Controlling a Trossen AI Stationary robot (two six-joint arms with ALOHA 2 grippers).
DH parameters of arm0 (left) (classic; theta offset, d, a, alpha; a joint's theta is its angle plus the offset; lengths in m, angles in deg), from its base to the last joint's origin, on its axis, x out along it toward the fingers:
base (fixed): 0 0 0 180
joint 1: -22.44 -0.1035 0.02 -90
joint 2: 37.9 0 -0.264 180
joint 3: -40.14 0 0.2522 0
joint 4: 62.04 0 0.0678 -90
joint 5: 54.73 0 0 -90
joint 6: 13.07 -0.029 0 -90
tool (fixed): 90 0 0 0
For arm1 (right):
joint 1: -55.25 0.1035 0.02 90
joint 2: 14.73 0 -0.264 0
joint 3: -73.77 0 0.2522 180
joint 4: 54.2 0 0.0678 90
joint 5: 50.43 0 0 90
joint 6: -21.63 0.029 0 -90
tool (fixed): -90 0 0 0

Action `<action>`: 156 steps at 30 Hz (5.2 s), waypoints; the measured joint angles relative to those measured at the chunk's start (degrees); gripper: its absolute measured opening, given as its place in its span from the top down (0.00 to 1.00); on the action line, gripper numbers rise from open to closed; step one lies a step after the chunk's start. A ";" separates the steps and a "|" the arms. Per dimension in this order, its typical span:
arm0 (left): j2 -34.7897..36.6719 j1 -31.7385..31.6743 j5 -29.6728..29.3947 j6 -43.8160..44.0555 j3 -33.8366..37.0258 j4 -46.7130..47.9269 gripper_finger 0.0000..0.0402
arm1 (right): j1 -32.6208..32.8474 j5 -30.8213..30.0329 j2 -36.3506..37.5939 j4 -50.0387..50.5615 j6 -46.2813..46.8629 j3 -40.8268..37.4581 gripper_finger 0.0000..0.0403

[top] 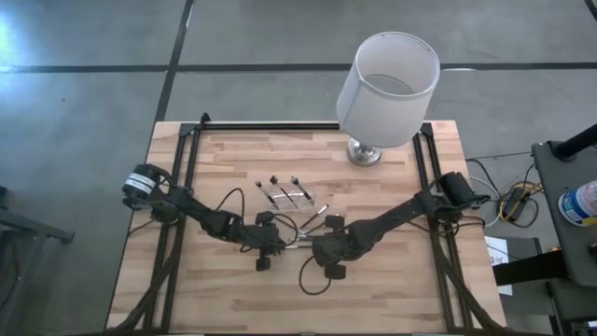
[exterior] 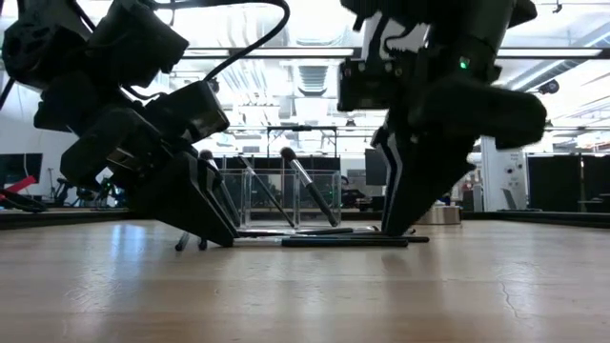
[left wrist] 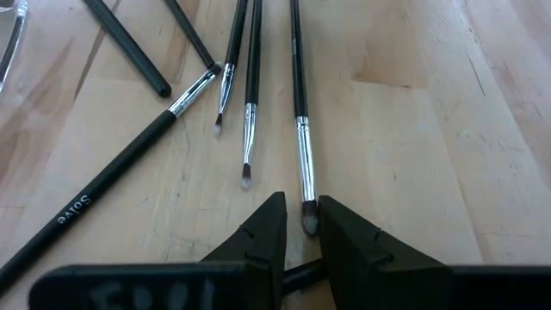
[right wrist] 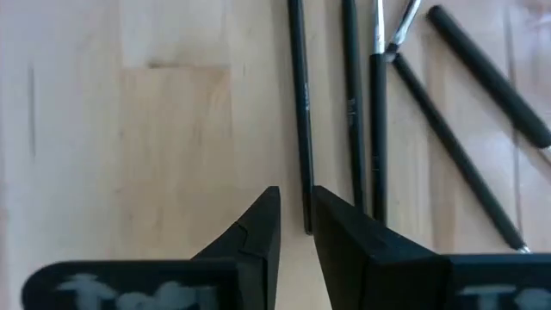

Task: Put items in baskets/containers
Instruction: Put the eyeshadow brush into the transparent organizer

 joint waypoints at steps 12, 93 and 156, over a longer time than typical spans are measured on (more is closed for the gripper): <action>-0.07 0.00 -0.03 0.06 -0.03 0.11 0.82 | -2.12 2.65 -0.88 -0.32 -2.31 0.11 0.81; 1.94 -0.17 0.61 -3.01 -2.33 12.69 0.99 | -4.01 4.42 -1.21 -8.52 -0.92 -1.20 0.98; 5.37 -0.24 -1.01 -1.56 -4.27 17.56 1.00 | -5.70 8.17 0.85 -7.26 14.55 -0.81 0.90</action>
